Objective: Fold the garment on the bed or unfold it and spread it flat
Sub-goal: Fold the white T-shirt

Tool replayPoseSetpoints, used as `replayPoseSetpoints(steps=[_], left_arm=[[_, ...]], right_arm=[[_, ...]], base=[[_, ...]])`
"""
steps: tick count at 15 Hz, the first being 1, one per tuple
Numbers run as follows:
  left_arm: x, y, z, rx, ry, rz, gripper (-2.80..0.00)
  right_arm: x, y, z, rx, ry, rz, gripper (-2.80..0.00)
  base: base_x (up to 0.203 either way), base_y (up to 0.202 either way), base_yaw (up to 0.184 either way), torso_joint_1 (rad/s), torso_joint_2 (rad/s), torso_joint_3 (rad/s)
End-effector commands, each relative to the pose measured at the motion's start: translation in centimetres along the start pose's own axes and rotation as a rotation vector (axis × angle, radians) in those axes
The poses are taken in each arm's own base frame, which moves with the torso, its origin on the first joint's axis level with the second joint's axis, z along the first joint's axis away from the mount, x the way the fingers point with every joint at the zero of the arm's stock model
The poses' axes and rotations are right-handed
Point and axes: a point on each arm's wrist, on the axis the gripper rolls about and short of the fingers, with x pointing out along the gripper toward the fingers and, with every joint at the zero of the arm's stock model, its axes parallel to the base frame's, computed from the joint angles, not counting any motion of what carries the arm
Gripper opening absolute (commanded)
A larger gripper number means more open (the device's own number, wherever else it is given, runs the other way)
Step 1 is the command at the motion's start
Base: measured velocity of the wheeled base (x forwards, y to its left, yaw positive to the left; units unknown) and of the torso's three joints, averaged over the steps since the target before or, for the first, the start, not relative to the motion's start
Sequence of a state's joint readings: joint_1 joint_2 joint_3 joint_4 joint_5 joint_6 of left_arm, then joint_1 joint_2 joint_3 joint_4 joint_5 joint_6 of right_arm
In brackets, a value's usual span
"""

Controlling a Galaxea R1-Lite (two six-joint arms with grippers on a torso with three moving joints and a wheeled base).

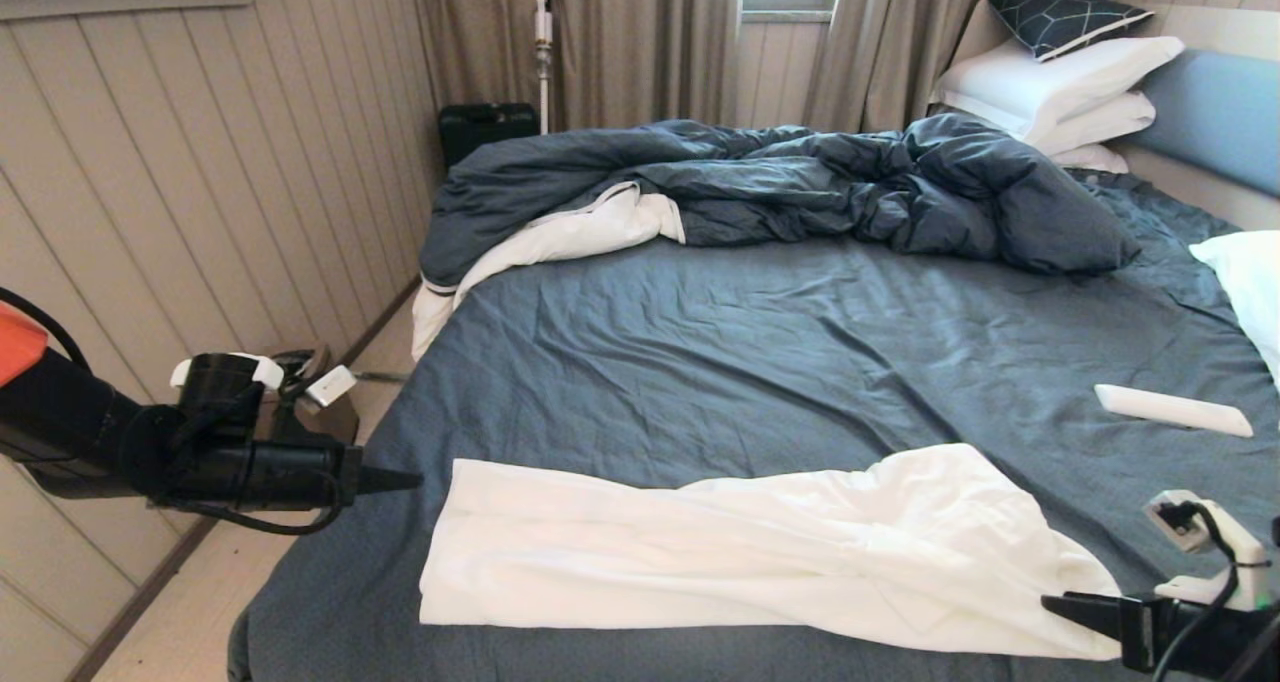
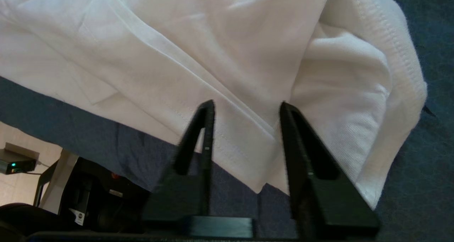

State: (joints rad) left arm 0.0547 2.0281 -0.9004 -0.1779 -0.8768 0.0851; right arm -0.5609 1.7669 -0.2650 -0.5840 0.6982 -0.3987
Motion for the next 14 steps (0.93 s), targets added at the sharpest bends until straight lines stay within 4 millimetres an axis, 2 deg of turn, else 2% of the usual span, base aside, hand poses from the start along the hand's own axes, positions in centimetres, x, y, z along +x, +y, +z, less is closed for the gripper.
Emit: replayPoseSetpoints(steps=[1,4,6,7,10,12,14], left_arm=[[0.1,0.0,0.0,0.0,0.001,-0.006,-2.8],[0.0,0.0,0.1,0.002,-0.005,-0.005,-2.8],[-0.5,-0.4,0.8,0.018,-0.027,-0.001,-2.8],[-0.8,-0.6,1.0,0.023,-0.035,0.001,-2.8],[-1.3,-1.1,1.6,0.042,-0.059,0.005,-2.8],[-1.4,-1.5,3.5,0.044,-0.093,0.01,-2.8],[0.3,-3.0,5.9,0.035,-0.079,0.009,-2.8]], right_arm=[[-0.1,0.0,0.2,-0.011,-0.014,0.001,0.0],[-1.1,0.0,1.7,-0.047,-0.079,-0.018,0.0],[-2.1,0.2,3.7,-0.029,-0.153,-0.038,0.0],[-2.4,0.4,4.8,-0.004,-0.19,-0.036,-2.8],[-1.5,2.2,9.0,0.007,-0.258,0.061,-2.8],[-0.2,4.3,12.1,0.055,-0.284,0.16,-2.8],[2.0,4.7,12.7,0.121,-0.241,0.176,-2.8]], base=[[0.0,0.0,0.0,0.0,0.0,0.0],[0.0,0.0,0.0,0.0,0.0,0.0],[0.0,0.0,0.0,0.0,0.0,0.0],[0.0,0.0,0.0,0.0,0.0,0.0],[0.0,0.0,0.0,0.0,0.0,0.0],[0.0,0.0,0.0,0.0,0.0,0.0],[0.0,0.0,0.0,0.0,0.0,0.0]])
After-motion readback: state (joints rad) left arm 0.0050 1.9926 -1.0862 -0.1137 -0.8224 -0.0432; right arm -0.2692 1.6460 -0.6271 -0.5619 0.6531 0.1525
